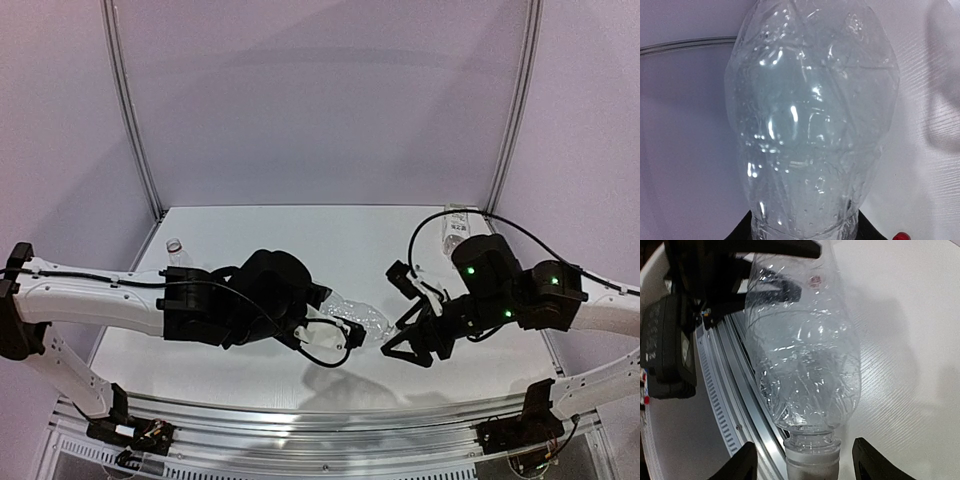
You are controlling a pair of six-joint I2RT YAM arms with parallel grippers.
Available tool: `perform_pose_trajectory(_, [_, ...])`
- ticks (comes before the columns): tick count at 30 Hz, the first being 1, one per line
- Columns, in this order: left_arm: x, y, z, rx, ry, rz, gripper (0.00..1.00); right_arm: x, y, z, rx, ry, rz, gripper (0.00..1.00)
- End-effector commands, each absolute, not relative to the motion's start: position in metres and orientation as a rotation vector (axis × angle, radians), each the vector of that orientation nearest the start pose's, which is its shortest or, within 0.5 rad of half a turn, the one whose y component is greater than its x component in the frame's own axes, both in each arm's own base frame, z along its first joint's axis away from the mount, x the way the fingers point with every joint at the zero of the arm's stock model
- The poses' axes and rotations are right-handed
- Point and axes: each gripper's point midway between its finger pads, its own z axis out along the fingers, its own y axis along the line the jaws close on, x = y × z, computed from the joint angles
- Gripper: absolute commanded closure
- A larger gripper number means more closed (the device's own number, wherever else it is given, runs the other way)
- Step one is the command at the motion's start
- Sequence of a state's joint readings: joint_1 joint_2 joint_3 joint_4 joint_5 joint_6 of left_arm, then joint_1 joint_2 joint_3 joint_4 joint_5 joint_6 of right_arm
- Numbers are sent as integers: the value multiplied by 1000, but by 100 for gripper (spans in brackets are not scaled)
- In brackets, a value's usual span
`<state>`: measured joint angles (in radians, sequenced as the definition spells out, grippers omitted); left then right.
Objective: Unscrew the bottle caps
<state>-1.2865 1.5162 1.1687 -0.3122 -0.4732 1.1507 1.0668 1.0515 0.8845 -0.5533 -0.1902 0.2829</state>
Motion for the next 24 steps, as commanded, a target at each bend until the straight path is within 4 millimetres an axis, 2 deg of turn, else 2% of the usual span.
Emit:
perform_pose_trajectory(1, [191, -397, 225, 1818, 1096, 340, 55, 130, 287, 221, -955, 2156, 874, 20])
perform_pose_trajectory(4, [185, -395, 234, 1741, 1215, 234, 56, 131, 282, 235, -907, 2107, 890, 3])
perform_pose_trajectory(5, [182, -395, 236, 1721, 1246, 203, 56, 132, 280, 240, -894, 2090, 895, 1])
perform_pose_trajectory(10, [170, -392, 236, 1635, 1363, 56, 55, 128, 270, 274, -830, 1956, 967, 1])
perform_pose_trajectory(15, [155, -393, 236, 1537, 1460, -165, 55, 125, 258, 294, -787, 1849, 1002, 1])
perform_pose_trajectory(19, [138, -397, 259, 1376, 1486, -454, 55, 123, 260, 306, -759, 1758, 1066, 1])
perform_pose_trajectory(24, [122, -397, 275, 1206, 1486, -796, 56, 117, 274, 317, -767, 1622, 1186, 1])
